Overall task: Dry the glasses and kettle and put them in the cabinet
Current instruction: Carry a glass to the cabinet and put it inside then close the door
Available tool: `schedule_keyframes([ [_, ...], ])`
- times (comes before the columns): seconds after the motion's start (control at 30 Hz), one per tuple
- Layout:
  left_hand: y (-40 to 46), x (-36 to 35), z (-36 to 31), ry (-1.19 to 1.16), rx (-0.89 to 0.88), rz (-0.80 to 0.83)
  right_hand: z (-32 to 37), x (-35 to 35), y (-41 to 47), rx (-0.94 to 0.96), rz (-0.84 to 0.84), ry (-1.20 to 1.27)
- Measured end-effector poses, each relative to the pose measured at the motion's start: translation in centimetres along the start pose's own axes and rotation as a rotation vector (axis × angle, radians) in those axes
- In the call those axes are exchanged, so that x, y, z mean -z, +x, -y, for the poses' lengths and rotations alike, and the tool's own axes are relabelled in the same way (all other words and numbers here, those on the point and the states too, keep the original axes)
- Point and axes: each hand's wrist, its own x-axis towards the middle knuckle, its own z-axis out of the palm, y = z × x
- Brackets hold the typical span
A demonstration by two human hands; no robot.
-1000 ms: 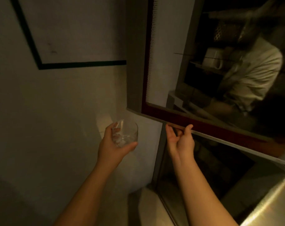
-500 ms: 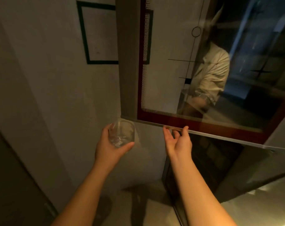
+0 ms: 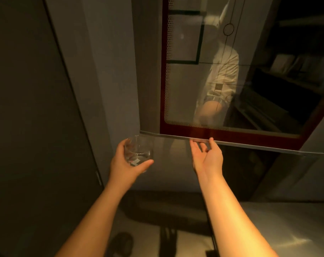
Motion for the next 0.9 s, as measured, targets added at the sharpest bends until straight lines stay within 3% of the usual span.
schedule_keyframes([
  [0.9, -10.0, 4.7, -1.9, 0.002, -0.015, -0.050, 1.9, 3.9, -9.3, 0.022, -0.008, 0.016],
])
